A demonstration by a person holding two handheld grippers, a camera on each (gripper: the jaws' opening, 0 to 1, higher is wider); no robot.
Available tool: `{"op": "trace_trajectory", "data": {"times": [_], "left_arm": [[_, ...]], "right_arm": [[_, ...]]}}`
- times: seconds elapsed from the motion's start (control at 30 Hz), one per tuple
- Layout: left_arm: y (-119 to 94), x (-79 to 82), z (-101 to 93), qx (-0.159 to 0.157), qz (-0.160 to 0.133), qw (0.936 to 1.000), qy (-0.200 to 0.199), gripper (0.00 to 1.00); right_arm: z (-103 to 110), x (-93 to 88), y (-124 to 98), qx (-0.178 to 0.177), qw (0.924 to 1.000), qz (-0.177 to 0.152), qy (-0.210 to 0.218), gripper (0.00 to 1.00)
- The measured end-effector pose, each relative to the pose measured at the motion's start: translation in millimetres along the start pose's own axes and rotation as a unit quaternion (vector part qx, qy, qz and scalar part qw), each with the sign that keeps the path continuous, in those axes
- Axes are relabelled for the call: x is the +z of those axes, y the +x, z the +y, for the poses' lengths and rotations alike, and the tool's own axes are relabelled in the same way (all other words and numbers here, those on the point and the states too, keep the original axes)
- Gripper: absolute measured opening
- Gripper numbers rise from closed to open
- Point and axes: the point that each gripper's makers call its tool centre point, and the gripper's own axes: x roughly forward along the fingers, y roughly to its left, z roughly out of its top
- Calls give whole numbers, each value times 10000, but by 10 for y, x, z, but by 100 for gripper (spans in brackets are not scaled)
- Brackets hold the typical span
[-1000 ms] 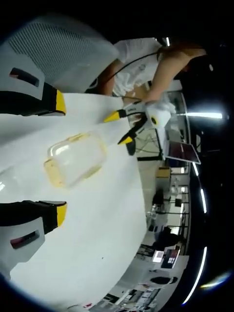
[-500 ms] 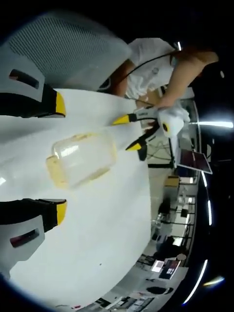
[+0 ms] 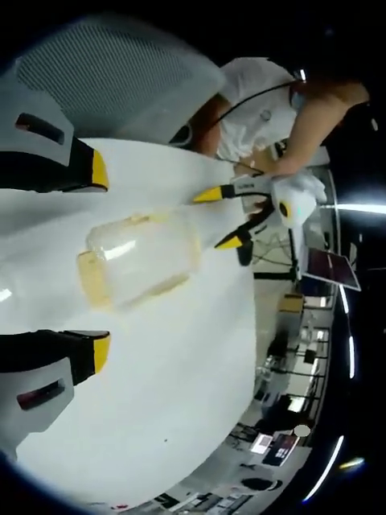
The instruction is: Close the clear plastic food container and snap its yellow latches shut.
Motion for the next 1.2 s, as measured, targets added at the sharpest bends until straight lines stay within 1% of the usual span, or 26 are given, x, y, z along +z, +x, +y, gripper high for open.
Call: {"op": "trace_trajectory", "data": {"times": [0.33,0.6,0.8,0.9,1.03,1.2], "left_arm": [[41,10,22,-50,68,9999,135,55],[62,2,23,-87,140,9996,250,53],[67,-10,41,-119,239,9989,383,52],[80,-39,59,-137,338,9980,511,52],[88,-40,76,-145,367,9976,560,53],[122,-43,90,-174,436,9965,691,52]], "right_arm": [[-15,-27,53,82,9997,155,-154,67],[-38,-28,81,133,9995,208,-193,66],[-17,-51,109,269,9986,345,-292,64],[-35,-68,133,300,9981,403,-364,63],[-34,-87,162,356,9972,470,-459,64],[-25,-142,201,457,9947,654,-653,64]]}}
